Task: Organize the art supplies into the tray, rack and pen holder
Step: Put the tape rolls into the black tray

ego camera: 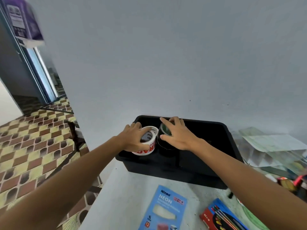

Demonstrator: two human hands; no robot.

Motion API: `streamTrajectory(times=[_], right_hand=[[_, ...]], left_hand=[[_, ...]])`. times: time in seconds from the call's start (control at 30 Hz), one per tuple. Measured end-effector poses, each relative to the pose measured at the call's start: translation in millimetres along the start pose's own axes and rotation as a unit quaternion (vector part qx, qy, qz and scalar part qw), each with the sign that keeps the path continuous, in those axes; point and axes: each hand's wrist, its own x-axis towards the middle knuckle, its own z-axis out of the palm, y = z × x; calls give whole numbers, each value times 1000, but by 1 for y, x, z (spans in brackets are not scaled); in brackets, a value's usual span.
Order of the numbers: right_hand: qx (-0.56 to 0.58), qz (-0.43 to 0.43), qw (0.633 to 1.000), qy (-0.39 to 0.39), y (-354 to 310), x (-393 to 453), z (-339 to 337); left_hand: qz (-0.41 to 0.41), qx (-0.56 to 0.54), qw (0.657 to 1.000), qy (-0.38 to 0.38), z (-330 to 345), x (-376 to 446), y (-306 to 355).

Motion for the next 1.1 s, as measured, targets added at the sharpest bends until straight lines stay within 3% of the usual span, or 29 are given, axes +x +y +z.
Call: streamTrajectory(times=[0.4,0.83,1.1], right_hand=[[-115,38,979,-167,-11,29,36],[-269,38,948,-164,-8,34,62],[-319,34,933,-162,-7,28,71]], left_hand=[[46,49,993,-95,48,21,-16],[68,62,989,-116,64,26,-18],[63,-14,992,-107,68,32,-30]])
